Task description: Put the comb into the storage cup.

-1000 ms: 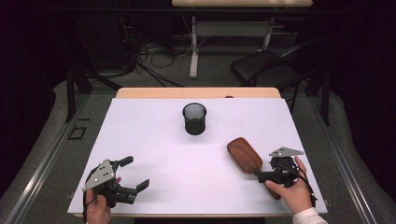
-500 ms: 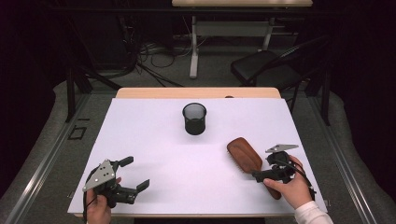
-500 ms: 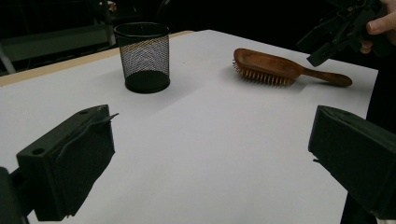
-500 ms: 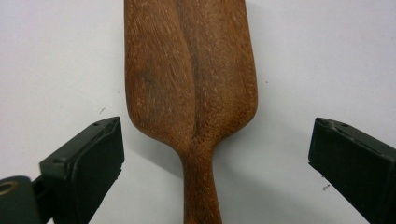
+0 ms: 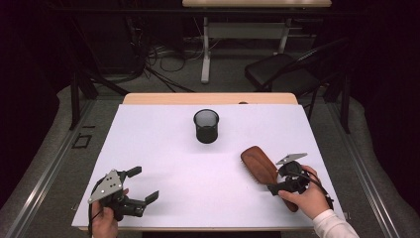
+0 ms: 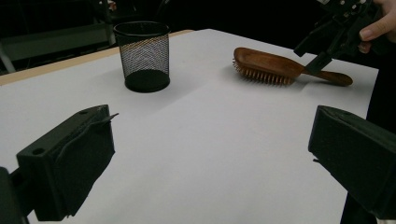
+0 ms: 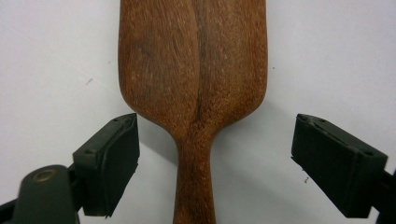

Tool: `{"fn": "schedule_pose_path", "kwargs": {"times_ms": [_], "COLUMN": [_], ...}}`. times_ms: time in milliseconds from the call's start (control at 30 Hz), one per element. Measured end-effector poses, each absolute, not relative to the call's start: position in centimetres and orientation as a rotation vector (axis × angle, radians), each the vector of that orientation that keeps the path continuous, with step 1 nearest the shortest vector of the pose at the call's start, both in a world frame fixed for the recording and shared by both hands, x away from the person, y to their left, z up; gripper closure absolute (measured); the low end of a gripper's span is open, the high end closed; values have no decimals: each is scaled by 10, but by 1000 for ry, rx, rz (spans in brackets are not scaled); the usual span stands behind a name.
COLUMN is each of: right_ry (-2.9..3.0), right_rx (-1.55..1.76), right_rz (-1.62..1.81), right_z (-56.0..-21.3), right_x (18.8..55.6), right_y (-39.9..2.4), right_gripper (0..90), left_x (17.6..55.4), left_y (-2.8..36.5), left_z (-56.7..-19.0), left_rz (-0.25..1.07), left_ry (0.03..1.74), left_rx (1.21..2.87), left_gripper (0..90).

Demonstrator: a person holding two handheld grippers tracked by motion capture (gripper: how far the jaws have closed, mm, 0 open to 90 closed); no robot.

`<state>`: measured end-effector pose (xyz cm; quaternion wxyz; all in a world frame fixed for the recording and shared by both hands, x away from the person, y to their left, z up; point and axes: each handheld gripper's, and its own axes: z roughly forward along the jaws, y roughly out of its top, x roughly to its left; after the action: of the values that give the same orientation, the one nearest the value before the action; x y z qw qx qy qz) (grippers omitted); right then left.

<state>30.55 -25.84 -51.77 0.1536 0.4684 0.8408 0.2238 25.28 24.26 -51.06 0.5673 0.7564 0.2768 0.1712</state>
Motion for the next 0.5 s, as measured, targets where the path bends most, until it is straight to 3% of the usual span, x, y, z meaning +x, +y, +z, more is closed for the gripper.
{"fn": "schedule_pose_path", "kwargs": {"times_ms": [500], "right_ry": [2471], "right_rx": [1354], "right_rz": [551], "right_z": [-524], "right_x": [309], "right_y": [-254], "right_gripper": [256], "left_x": [253], "left_y": [242], "left_z": [-511], "left_rz": [402], "left_ry": [647], "left_rx": [1779], "left_gripper": [3]}}
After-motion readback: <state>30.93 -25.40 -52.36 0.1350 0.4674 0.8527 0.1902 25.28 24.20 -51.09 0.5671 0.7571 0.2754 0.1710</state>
